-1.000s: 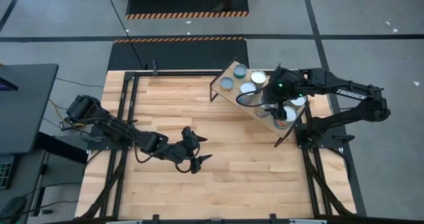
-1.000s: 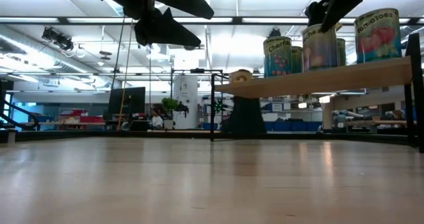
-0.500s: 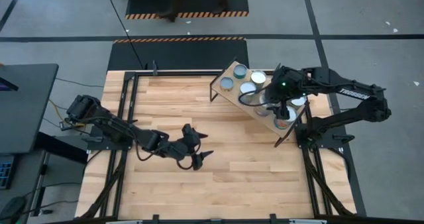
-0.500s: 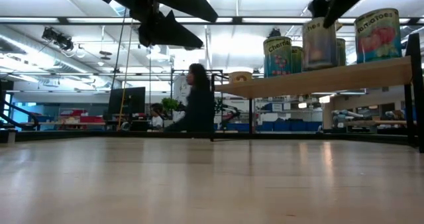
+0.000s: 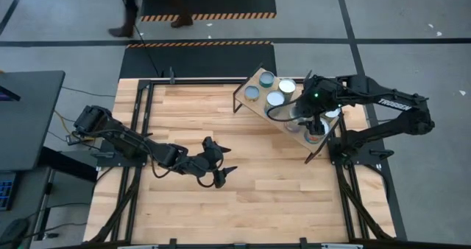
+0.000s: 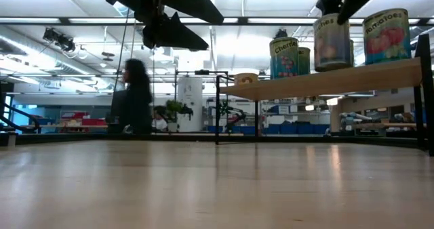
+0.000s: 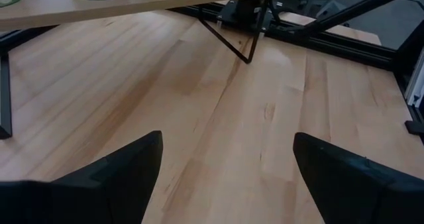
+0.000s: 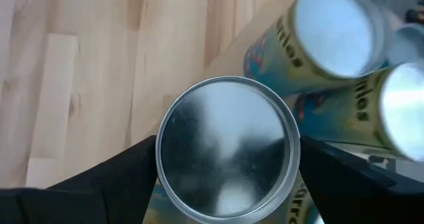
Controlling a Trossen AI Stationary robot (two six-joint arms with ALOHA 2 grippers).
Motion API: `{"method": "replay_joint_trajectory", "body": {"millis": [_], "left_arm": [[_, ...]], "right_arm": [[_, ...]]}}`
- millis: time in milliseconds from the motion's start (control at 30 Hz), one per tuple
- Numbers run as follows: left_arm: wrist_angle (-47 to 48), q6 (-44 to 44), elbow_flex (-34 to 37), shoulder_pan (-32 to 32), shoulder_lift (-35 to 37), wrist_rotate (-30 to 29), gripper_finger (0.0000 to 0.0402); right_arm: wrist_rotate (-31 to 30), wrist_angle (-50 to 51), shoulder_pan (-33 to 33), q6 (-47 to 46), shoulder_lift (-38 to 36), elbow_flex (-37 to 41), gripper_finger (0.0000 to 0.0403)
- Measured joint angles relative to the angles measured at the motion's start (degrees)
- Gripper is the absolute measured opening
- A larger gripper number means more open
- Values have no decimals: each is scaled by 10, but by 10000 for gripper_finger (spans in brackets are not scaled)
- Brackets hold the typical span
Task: Pick and place cans onto a shelf
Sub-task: Put the canned peaches on the shelf, then return to Home Position
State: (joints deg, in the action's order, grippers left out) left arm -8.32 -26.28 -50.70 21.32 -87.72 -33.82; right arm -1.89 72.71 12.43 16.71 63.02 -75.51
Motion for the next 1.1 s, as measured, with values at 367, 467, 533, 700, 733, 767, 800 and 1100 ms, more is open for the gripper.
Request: {"method": "replay_joint_trajectory", "body": {"millis": [367, 467, 533, 700, 733, 767, 800, 1100], "left_arm": [[0, 0, 0, 1, 0, 0, 345], [0, 0, 0, 1, 0, 0, 345], [-1, 0, 0, 1, 0, 0, 345], [-8, 0, 0, 1, 0, 0, 345], [-9, 0, 0, 1, 0, 0, 345], [-8, 0, 0, 1, 0, 0, 345], [-8, 1, 0, 1, 0, 1, 345], [-6, 78, 0, 1, 36, 5, 345]], "right_arm": [[-40, -13, 0, -5, 2, 30, 351], [-41, -11, 0, -17, 2, 30, 357], [-41, -10, 0, -20, 2, 30, 363], [-41, -9, 0, -22, 2, 28, 376], [-41, -9, 0, -22, 2, 24, 377], [-41, -9, 0, -25, 2, 19, 378], [-41, -8, 0, -27, 2, 13, 379], [-9, -15, 0, -29, -16, -32, 379]]}}
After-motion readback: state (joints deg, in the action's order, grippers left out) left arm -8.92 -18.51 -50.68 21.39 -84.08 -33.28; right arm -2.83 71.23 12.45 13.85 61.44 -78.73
